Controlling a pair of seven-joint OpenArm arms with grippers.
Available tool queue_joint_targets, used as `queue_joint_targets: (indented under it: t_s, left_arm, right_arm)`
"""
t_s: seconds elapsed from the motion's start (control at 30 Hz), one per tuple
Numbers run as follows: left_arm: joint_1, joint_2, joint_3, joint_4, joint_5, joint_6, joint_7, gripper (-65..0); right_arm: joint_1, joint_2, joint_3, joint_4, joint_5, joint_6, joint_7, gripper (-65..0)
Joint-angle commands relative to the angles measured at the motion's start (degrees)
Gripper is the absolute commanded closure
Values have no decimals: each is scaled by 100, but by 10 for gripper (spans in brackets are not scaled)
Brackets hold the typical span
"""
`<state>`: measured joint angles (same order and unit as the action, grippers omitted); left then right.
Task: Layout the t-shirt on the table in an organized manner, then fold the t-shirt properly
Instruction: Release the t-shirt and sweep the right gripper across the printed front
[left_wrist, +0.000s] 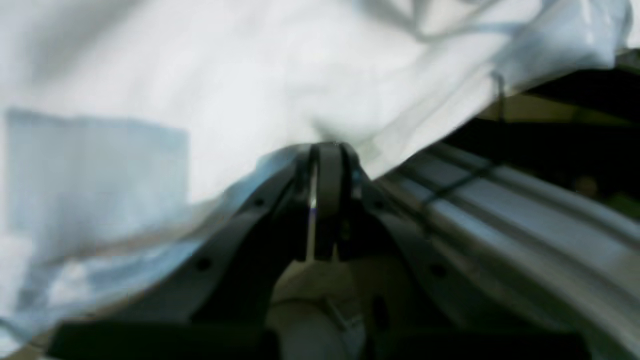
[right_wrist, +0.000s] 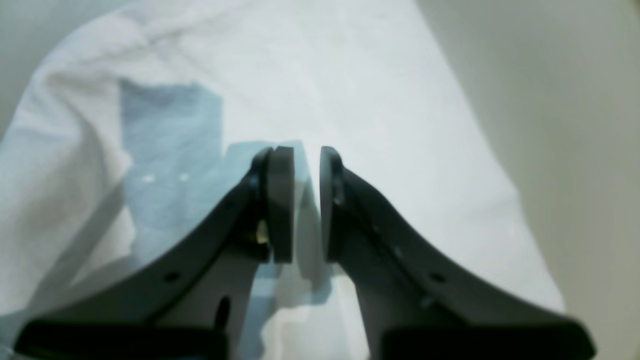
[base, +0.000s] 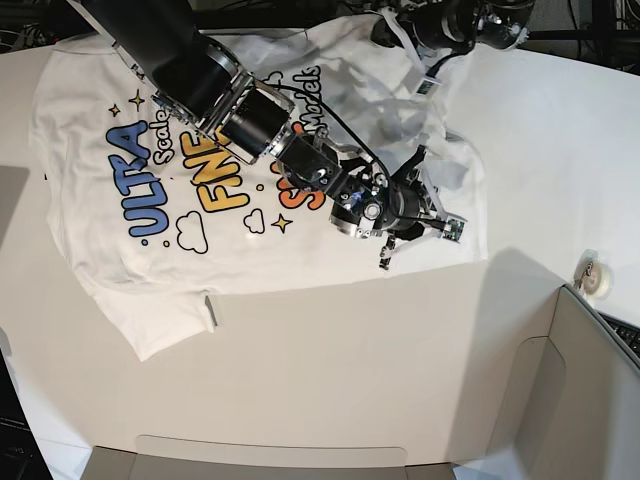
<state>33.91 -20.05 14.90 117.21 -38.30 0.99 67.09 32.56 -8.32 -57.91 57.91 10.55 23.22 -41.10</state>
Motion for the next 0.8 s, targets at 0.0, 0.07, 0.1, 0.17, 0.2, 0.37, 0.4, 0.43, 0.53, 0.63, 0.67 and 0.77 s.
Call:
queue_joint_targets:
  t_s: [0.0, 0.07, 0.1, 0.17, 0.2, 0.37, 0.4, 0.43, 0.53, 0.63, 0.67, 0.77]
  left_arm:
    - [15, -30, 124, 29, 107, 134, -102, -4]
    - [15, -30, 229, -50, 327, 397, -199, -4]
    - [33, -30, 229, -59, 433, 450, -217, -4]
    - [51, -30, 229, -59, 529, 468, -217, -4]
    - [51, -30, 220, -59, 529, 476, -217, -4]
    - [51, -39, 220, -42, 521, 485, -208, -4]
    - [51, -39, 220, -33, 512, 485, -190, -4]
    - [51, -39, 220, -33, 512, 485, -182, -4]
    - [95, -39, 220, 46, 503, 494, -164, -4]
    - [174, -56, 212, 64, 521, 494, -164, -4]
    - [174, -109, 212, 64, 521, 494, -164, -4]
    - [200, -188, 203, 81, 503, 494, -199, -4]
  right_arm:
    - [151, -68, -42, -116, 5, 29, 194, -79]
    - [133, -68, -165, -503, 5, 12, 572, -79]
    - [133, -68, -200, -714, 5, 12, 748, -79]
    - [151, -68, -200, -1066, -4, 3, 1011, -78]
    - [177, -68, -200, -1224, -4, 3, 1099, -78]
    - [432, -68, -191, -1637, -13, -516, 1231, -78]
    - [476, -68, -191, -1655, -13, -683, 1240, -79]
    - [538, -68, -191, -1681, -13, -850, 1240, -79]
    - [678, -68, -156, -1690, -4, -1237, 1240, -79]
    - [705, -68, 283, -1795, -13, -1404, 1249, -80]
    - [705, -68, 406, -1795, -13, -1404, 1284, -80]
    - [670, -68, 538, -1769, -13, -1395, 1574, -80]
